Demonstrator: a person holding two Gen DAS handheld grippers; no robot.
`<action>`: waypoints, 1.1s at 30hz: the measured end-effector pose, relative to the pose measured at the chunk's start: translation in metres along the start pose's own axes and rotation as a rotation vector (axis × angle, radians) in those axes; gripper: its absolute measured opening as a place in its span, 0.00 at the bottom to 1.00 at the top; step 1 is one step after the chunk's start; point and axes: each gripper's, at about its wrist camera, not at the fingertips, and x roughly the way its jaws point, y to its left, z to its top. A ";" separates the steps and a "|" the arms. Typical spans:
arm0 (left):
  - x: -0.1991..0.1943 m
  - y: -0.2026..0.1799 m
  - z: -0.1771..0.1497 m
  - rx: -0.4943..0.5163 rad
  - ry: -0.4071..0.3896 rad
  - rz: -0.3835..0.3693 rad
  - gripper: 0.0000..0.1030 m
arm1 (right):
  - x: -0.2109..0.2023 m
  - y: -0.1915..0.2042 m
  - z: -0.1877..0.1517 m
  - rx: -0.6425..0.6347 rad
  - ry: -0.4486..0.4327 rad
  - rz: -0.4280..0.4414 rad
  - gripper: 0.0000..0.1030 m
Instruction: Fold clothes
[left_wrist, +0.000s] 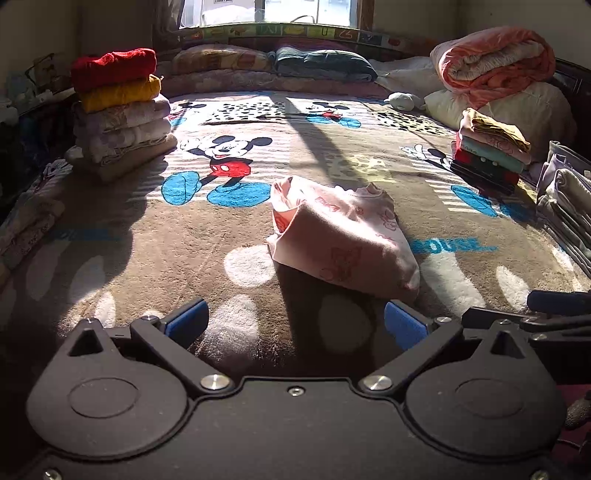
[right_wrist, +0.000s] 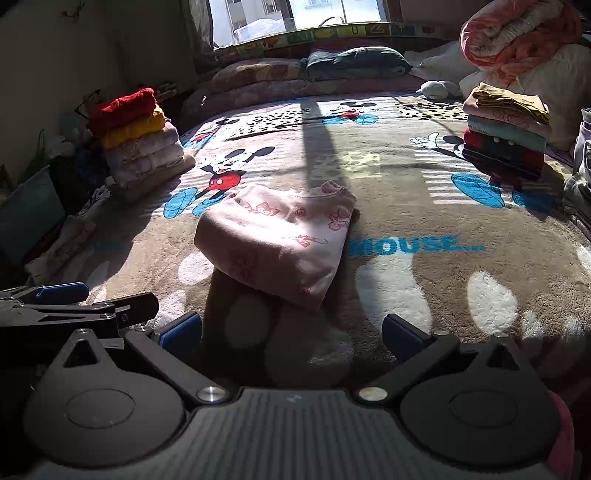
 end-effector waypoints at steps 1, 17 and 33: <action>0.001 0.000 0.001 -0.004 0.002 -0.001 1.00 | 0.000 0.000 0.000 0.000 0.003 0.000 1.00; 0.004 0.002 -0.002 -0.028 -0.014 -0.026 1.00 | 0.004 0.000 0.000 -0.004 0.005 0.011 1.00; 0.005 0.004 -0.003 -0.034 -0.006 -0.025 1.00 | 0.003 0.003 -0.002 -0.009 0.007 0.009 1.00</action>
